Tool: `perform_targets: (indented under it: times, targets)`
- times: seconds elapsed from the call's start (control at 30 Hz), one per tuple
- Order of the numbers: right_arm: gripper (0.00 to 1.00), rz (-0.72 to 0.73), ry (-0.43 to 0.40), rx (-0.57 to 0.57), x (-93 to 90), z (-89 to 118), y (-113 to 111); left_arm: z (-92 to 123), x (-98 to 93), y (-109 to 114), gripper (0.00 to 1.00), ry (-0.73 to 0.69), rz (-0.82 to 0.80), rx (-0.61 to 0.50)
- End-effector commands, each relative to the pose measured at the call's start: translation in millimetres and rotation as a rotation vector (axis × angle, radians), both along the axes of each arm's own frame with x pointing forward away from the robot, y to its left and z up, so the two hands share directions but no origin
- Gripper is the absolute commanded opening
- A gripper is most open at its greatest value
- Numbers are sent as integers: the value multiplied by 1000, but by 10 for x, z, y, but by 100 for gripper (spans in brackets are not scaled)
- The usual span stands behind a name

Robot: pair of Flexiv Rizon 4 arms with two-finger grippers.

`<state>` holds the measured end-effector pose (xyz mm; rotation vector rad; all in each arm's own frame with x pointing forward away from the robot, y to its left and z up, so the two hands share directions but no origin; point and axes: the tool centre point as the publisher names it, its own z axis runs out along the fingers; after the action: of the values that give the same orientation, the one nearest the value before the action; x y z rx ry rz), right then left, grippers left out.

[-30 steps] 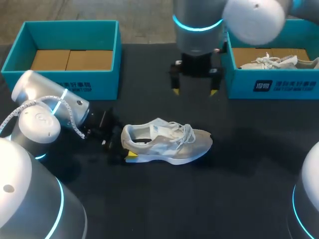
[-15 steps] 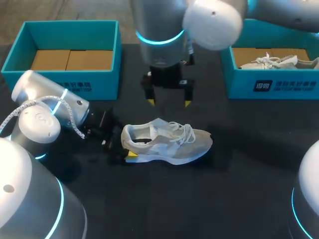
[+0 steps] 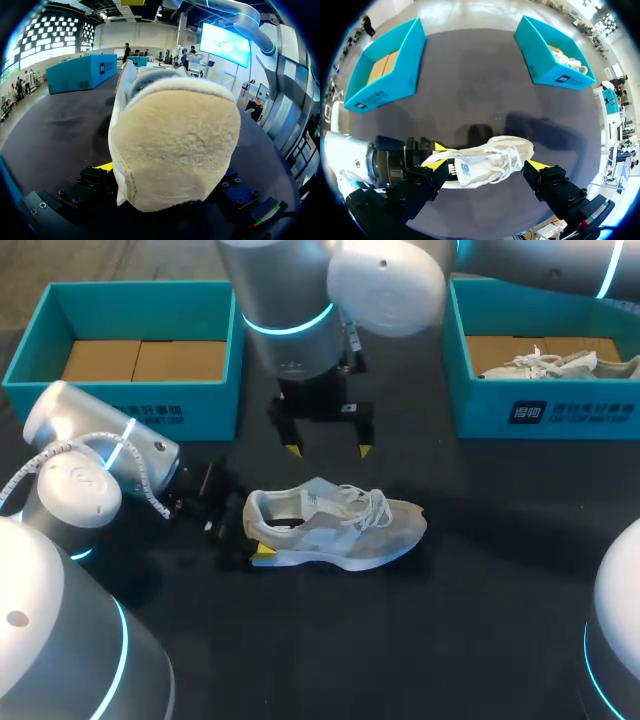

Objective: Take the shoe out of the shoebox, open the shoe tongue, remove and reinsert the insole, then place the shoe into the shoebox

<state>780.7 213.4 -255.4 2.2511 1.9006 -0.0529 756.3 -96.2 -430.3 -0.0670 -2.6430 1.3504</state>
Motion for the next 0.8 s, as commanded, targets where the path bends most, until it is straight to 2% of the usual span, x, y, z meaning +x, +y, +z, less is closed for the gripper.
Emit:
perform_targets:
  times: [0.03,0.5,0.8]
  targets:
    - [100,-29,-14,-11,-52,-11,53,-59,36,-6,0,0,0,3]
    - [100,-37,-24,-24,-204,-121,112,-59,36,-6,0,0,0,3]
    - [100,-30,7,-78,-352,-352,304,-59,36,-6,0,0,0,3]
